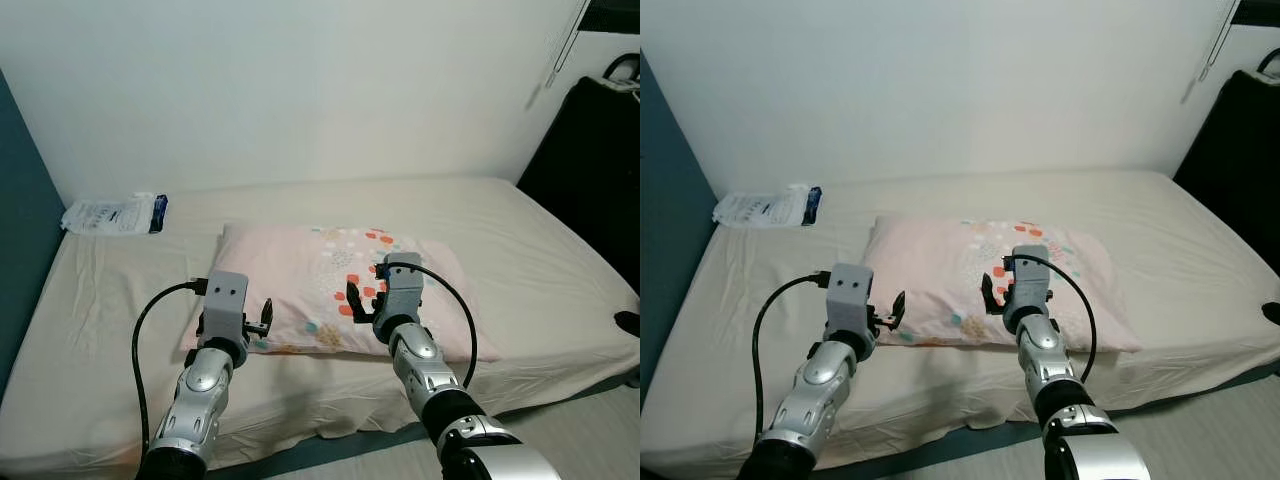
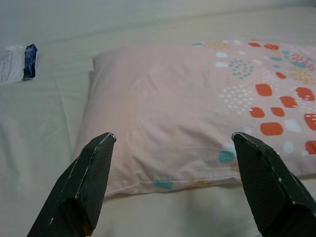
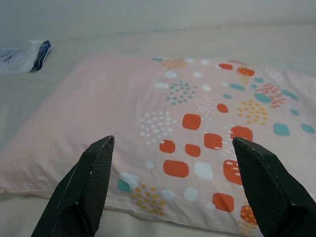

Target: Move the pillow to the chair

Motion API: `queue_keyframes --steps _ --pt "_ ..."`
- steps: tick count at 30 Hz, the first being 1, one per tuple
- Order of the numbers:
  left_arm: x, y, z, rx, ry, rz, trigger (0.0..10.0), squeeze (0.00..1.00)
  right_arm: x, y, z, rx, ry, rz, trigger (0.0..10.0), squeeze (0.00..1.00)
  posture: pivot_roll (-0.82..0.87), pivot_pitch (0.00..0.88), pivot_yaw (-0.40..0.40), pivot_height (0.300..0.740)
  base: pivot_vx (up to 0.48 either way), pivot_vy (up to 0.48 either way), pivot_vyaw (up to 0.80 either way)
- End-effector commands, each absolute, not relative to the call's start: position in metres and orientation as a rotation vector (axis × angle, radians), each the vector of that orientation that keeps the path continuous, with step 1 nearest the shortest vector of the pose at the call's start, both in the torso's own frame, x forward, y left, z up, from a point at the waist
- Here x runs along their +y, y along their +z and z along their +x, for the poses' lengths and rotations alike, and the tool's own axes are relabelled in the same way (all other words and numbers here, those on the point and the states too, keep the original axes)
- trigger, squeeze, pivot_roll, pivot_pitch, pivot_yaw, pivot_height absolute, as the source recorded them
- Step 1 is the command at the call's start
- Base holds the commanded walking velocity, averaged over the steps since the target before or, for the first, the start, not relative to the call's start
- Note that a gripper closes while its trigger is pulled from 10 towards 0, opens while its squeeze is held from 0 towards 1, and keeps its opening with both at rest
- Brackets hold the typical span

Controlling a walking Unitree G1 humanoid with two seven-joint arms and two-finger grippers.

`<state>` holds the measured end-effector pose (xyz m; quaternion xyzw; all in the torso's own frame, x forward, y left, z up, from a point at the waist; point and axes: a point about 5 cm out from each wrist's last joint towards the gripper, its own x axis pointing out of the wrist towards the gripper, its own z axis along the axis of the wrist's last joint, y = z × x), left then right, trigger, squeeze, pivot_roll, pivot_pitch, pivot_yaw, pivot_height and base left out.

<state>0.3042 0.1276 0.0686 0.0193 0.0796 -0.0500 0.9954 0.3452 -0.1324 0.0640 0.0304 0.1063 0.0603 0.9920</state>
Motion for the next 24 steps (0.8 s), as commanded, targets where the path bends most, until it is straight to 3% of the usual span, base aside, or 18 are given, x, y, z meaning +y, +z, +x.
queue_keyframes --steps 1,12,24 --pt "0.1266 0.0682 0.3051 0.172 -0.109 0.066 10.0 0.00 -0.1322 0.0657 0.3461 0.204 0.116 0.074 10.0 0.00 0.01 0.000 -0.049 0.740 0.000 0.000 0.00" --pt "0.1290 0.0678 0.3057 0.177 -0.090 0.069 10.0 0.00 -0.1274 0.0663 0.3467 0.210 0.159 0.031 10.0 0.00 0.01 0.000 -0.060 0.740 0.000 0.000 0.00" --pt "0.1259 0.0679 0.3077 0.177 -0.090 0.077 10.0 0.00 -0.1254 0.0666 0.3475 0.218 0.181 -0.028 10.0 0.00 0.00 0.000 -0.061 0.740 0.000 0.000 0.80"
